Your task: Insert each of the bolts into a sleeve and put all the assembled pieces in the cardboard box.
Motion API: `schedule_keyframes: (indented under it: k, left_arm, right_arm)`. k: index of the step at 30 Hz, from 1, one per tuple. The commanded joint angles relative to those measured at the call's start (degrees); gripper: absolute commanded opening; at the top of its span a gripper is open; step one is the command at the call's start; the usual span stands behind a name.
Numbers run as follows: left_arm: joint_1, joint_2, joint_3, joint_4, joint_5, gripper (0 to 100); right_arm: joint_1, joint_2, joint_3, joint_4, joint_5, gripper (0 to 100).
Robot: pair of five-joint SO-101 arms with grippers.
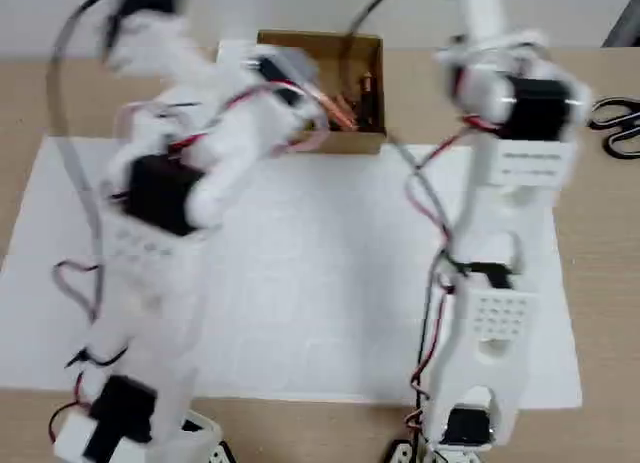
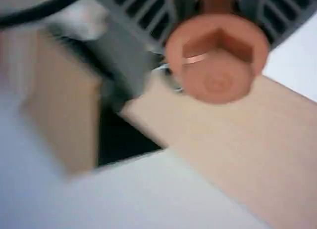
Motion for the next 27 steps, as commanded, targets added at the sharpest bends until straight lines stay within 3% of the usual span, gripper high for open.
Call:
schedule_keyframes:
  k: [1,4,8,14,17,27]
  left_arm:
    - [1.05,1.23,-0.22,-9.23,-16.00,1]
    - [-0.09,3.16,-0.04,-15.03,-16.70,1]
    - [-1.76,9.58,-0.22,-16.44,-16.44,0]
    - [-2.02,17.76,-0.31,-19.96,-18.90,0]
    - [-2.20,19.34,-0.31,-19.69,-21.80,0]
    - [-6.15,20.13,-0.31,-19.87,-22.33,0]
  right_arm:
    - [10.51,-6.46,-2.11,1.01,4.57,0.3]
    - [18.95,-7.96,-2.02,1.63,1.41,0.3]
    - [27.56,-9.98,-0.62,1.71,-4.31,0.3]
    - [28.79,-17.80,10.29,1.80,-5.89,0.3]
    - [22.90,-25.27,24.62,1.71,-9.85,0.3]
    - [-11.30,-52.18,78.77,-4.79,-10.99,0.4]
